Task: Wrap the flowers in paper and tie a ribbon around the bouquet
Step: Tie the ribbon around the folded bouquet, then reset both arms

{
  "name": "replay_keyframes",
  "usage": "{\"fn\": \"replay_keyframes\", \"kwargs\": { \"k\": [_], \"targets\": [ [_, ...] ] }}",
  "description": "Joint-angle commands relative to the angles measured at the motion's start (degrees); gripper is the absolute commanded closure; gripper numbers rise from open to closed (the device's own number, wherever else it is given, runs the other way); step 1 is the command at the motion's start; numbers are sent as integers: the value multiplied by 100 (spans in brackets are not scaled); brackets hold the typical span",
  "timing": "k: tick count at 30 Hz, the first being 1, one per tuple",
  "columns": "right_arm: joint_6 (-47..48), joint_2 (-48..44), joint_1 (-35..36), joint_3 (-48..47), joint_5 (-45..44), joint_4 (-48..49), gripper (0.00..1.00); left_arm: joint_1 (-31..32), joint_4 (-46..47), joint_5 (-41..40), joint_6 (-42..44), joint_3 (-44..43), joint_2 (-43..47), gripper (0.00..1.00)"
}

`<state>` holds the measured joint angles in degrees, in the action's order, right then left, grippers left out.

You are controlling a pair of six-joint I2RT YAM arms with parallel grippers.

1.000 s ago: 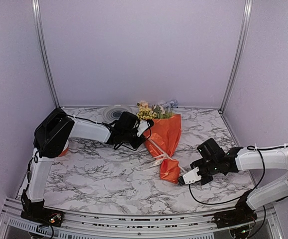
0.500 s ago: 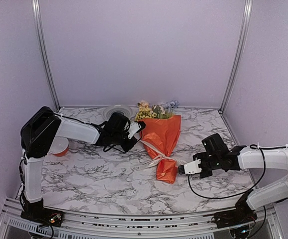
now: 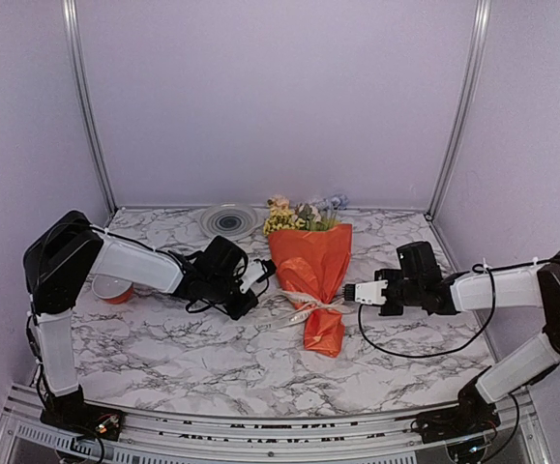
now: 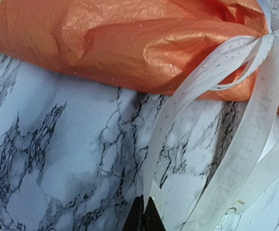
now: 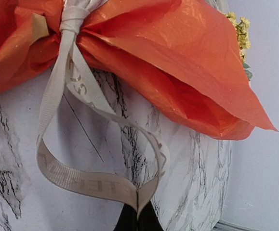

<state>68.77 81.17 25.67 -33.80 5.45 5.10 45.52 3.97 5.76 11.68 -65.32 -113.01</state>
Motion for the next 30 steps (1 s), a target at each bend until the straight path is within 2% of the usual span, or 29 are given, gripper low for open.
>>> {"fn": "replay_keyframes", "kwargs": {
  "k": [1, 2, 3, 4, 5, 6, 7, 11, 12, 16, 18, 20, 23, 26, 28, 30],
  "targets": [
    [13, 244, -62, -306, -193, 365, 100, 84, -411, 28, -147, 113, 225, 100],
    [28, 264, -62, -284, -239, 427, 100, 95, -427, 29, -134, 128, 245, 100],
    [4, 268, -66, -253, -310, 535, 90, 112, -439, 32, -113, 139, 285, 100],
    [-45, 262, -70, -215, -385, 668, 72, 129, -455, 45, -94, 153, 326, 96],
    [-93, 239, -83, -182, -441, 774, 35, 144, -462, 63, -72, 170, 381, 81],
    [-141, 223, -92, -132, -506, 926, 5, 154, -447, 98, -46, 200, 457, 63],
    [-199, 186, -103, -93, -581, 1052, 1, 159, -424, 116, -15, 244, 547, 49],
    [-577, -148, -232, 204, -790, 1863, 0, 155, -344, 56, 197, 502, 1149, 5],
    [-739, -345, -310, 279, -679, 2052, 0, 152, -363, 100, 287, 581, 1309, 1],
    [-1963, -946, -886, 547, 192, 2647, 0, 84, -405, 766, 759, 860, 1901, 1],
    [-2458, -1207, -1156, 727, 326, 2973, 0, -65, -218, 847, 659, 1034, 2140, 1],
    [-3201, -1405, -1517, 824, 236, 3207, 0, -289, -10, 745, 417, 1161, 2330, 1],
    [-4203, -1604, -2124, 789, 72, 3070, 0, -588, 259, 183, 53, 1248, 2564, 1],
    [-4643, -1687, -2334, 711, -492, 2887, 0, -958, 925, -646, -320, 1520, 2863, 1],
    [-5266, -1688, -2356, 550, -1110, 2625, 0, -1247, 1389, -1193, -620, 1806, 3127, 1],
    [-6939, -1568, -2450, 226, -2384, 2212, 0, -1519, 1795, -1787, -939, 2174, 3289, 1]
  ]
}}
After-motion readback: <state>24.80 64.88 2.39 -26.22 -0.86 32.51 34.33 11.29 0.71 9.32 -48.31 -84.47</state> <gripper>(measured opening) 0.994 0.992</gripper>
